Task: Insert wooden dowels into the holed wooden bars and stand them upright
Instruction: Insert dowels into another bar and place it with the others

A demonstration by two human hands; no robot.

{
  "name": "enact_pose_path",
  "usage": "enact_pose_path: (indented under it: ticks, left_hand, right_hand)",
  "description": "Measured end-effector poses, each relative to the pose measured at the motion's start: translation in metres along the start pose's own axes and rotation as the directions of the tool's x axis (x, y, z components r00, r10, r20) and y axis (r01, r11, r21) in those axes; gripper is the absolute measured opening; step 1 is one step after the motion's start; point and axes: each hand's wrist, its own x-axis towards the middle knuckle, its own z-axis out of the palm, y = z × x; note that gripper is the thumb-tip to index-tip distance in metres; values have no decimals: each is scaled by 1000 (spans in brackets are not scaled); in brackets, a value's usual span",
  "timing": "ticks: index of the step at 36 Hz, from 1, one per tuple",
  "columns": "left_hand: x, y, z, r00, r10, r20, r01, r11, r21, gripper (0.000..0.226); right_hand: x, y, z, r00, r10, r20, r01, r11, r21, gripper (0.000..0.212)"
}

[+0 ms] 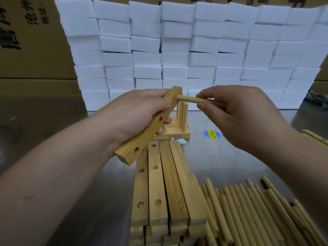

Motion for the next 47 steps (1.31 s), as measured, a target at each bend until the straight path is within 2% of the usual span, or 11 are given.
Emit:
enact_pose_path:
  ticks: [5, 8, 13, 19, 23, 27, 32, 36, 38, 42, 47]
  left_hand:
    - [-1, -3, 2, 1000, 11, 15, -12, 997, 75, 26]
    - [-2, -5, 4, 1000, 18, 25, -21, 992, 122, 30]
    - [-3, -4, 3, 999, 38, 27, -42, 982, 186, 33]
    - [-5, -3, 4, 997, 70, 33, -76, 969, 233, 34]
    - [-7, 1, 3, 995, 90, 33, -96, 964, 247, 25]
    - [-8, 2, 5, 996, 81, 42, -90, 958, 274, 22]
    - [-6, 5, 1, 996, 48, -69, -29, 967, 253, 20]
    - [-3, 7, -6, 973, -10, -230, 48, 986, 159, 17]
    - [-3, 7, -7, 962, -56, -267, 89, 989, 114, 18]
    - [-3, 5, 0, 967, -88, -241, 127, 980, 152, 25]
    - [-3, 1, 4, 975, -99, -201, 143, 966, 217, 25]
  right_hand:
    - [-3, 2, 4, 999, 42, 5, -43, 996, 72, 31]
    - [-4, 4, 8, 995, 95, 32, -99, 985, 142, 17]
    - [-4, 3, 10, 982, 182, 50, -189, 954, 234, 27]
    - [-2, 6, 10, 937, 334, 98, -341, 820, 461, 29]
    - [-2, 1, 11, 906, 389, 169, -418, 754, 507, 29]
    - [2, -3, 3, 914, 375, 156, -404, 797, 449, 30]
    - [4, -2, -7, 894, 406, 190, -447, 770, 455, 43]
    - [9, 13, -13, 897, 387, 215, -433, 870, 237, 35]
    - [9, 17, -13, 867, 341, 363, -384, 922, 52, 25]
    - [-1, 20, 4, 657, 246, 712, -110, 967, -232, 19]
    - [-13, 21, 28, 512, 265, 817, 2, 951, -309, 26]
